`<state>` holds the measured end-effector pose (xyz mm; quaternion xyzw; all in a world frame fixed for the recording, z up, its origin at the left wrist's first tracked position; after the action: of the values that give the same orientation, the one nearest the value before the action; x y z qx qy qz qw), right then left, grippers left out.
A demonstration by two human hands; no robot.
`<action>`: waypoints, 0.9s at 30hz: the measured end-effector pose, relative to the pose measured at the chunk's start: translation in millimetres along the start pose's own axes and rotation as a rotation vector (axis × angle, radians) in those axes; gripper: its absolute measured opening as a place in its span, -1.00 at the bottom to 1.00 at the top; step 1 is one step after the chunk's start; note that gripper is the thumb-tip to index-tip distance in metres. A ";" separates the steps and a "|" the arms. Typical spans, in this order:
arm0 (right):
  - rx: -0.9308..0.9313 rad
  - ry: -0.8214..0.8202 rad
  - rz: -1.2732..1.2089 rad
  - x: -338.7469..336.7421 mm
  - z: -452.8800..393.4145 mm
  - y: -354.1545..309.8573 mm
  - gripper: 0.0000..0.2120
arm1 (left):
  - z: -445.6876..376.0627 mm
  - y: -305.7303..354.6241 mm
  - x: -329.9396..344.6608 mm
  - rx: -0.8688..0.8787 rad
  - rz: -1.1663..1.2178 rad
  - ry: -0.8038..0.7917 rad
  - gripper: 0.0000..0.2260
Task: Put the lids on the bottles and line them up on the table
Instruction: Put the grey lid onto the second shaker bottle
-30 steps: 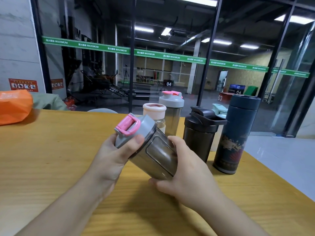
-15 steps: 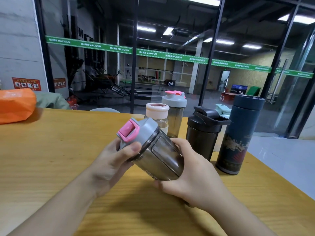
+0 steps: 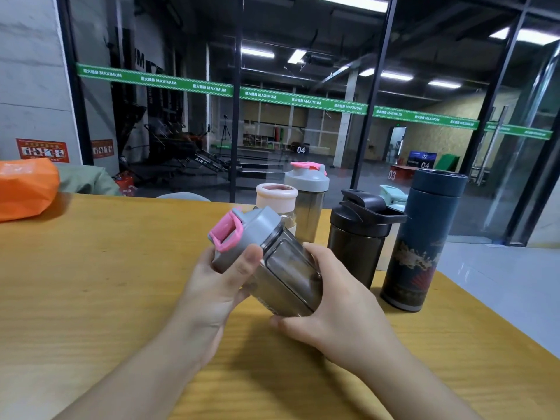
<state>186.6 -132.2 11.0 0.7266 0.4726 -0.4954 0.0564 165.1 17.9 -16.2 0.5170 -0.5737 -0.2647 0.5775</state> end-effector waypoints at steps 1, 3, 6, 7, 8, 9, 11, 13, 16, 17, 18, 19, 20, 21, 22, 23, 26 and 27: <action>-0.010 -0.003 0.009 0.4 -0.3 -1.0 -0.13 | 0.0 -1.5 -2.4 -0.014 0.004 0.021 -0.07; -0.032 -0.011 0.028 1.0 -1.0 -2.9 -0.14 | -0.5 -5.3 -5.4 -0.058 0.008 0.034 -0.14; -0.049 -0.037 0.002 3.4 -2.3 -0.7 -0.17 | -1.4 -11.7 -8.3 -0.111 0.034 0.038 -0.43; -0.049 -0.044 -0.034 4.0 -2.8 1.5 -0.22 | -1.5 -12.6 -8.5 -0.117 0.040 0.044 -0.48; -0.046 -0.050 -0.074 3.7 -3.3 4.6 -0.26 | -2.0 -13.2 -11.1 -0.117 0.041 0.063 -0.51; -0.039 -0.051 -0.109 3.4 -3.8 8.6 -0.28 | -2.8 -13.5 -15.1 -0.117 0.045 0.097 -0.55; -0.005 -0.033 -0.185 0.7 -4.8 19.3 -0.25 | -4.6 -11.9 -25.3 -0.112 0.052 0.176 -0.58; 0.050 0.003 -0.281 -1.6 -5.2 31.1 -0.21 | -6.1 -7.2 -35.9 -0.096 0.079 0.251 -0.57; 0.137 0.004 -0.450 4.4 -4.4 41.9 -0.32 | -6.5 0.2 -52.0 -0.073 0.165 0.332 -0.64; 0.163 -0.014 -0.514 9.3 -4.5 42.9 -0.37 | -6.8 0.5 -57.0 -0.078 0.193 0.355 -0.69; 0.181 -0.032 -0.579 14.0 -4.7 43.6 -0.39 | -6.6 -0.7 -61.8 -0.089 0.220 0.377 -0.73; 0.190 -0.041 -0.633 18.0 -5.6 44.9 -0.38 | -6.6 -2.4 -65.2 -0.105 0.243 0.399 -0.74; 0.196 -0.048 -0.676 21.2 -6.5 45.9 -0.37 | -6.4 -4.2 -68.0 -0.122 0.260 0.419 -0.76; 0.193 -0.051 -0.721 23.5 -6.9 45.6 -0.37 | -6.0 -5.7 -69.1 -0.138 0.271 0.431 -0.78; 0.183 -0.057 -0.765 25.2 -7.4 44.0 -0.36 | -6.0 -7.0 -68.8 -0.151 0.273 0.435 -0.80; 0.173 -0.062 -0.797 26.6 -7.5 42.4 -0.34 | -5.9 -8.2 -67.5 -0.164 0.270 0.429 -0.79; 0.157 -0.055 -0.812 26.7 -7.1 42.8 -0.33 | -6.7 -8.4 -60.7 -0.176 0.244 0.369 -0.62; 0.149 -0.049 -0.808 25.1 -7.2 42.5 -0.34 | -6.7 -7.2 -58.6 -0.172 0.231 0.346 -0.51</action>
<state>224.5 -135.6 -21.2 0.4728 0.6812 -0.5278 -0.1842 161.6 70.2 -44.1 0.4345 -0.4967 -0.1520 0.7358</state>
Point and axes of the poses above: each hand's wrist, its own z-axis away from the middle knuckle, its own x-axis out of the palm, y = z × x, the point moved 10 cm from there along -z, towards the middle knuckle, and after that the axes turned 6 degrees about -x, right-handed, at the moved point
